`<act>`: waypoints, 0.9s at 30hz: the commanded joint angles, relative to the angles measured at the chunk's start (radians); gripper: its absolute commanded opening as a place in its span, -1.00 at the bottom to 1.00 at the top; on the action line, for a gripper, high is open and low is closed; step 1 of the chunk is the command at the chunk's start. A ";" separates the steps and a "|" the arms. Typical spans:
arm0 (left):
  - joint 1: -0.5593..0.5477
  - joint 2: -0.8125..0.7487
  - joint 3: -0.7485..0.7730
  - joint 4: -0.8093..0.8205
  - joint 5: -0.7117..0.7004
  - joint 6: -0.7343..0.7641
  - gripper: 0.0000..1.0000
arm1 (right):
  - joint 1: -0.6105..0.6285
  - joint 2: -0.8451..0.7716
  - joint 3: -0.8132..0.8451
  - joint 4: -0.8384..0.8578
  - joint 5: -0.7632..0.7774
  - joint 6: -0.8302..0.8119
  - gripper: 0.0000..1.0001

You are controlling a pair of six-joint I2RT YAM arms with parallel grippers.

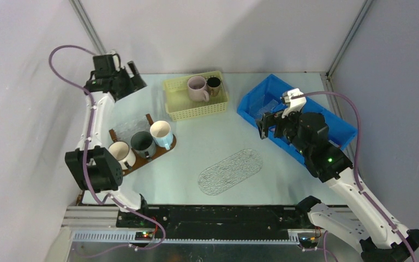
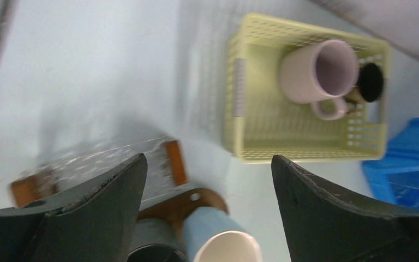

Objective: Prepare toiletry sets of a toothbrush and toothpaste on the tray
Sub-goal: Pick up the cup from the storage box.

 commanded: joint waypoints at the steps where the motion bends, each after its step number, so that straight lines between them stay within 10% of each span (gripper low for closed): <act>1: -0.124 0.055 0.094 0.069 -0.045 -0.147 0.78 | -0.003 -0.004 0.003 0.001 0.013 0.014 0.99; 27: -0.416 0.676 0.515 0.205 -0.273 -0.339 0.51 | -0.003 0.014 0.001 -0.094 0.057 0.041 0.99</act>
